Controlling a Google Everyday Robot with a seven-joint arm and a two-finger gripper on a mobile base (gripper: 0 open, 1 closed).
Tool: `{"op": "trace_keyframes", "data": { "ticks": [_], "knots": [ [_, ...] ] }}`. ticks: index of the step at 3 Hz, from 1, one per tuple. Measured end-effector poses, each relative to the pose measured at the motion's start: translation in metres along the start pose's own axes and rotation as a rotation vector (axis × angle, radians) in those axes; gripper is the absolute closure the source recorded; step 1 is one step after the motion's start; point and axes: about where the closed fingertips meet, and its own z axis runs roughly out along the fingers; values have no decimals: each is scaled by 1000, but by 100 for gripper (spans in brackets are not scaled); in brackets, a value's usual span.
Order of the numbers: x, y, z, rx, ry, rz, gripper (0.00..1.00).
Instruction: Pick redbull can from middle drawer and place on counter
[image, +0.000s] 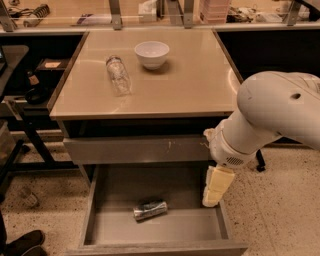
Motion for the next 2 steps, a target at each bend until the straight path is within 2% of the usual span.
{"op": "trace_keyframes", "data": {
  "ticks": [1, 2],
  "knots": [
    [-7, 8, 27, -12, -4, -18, 0],
    [-19, 14, 100, -66, -39, -70, 0]
  ]
}}
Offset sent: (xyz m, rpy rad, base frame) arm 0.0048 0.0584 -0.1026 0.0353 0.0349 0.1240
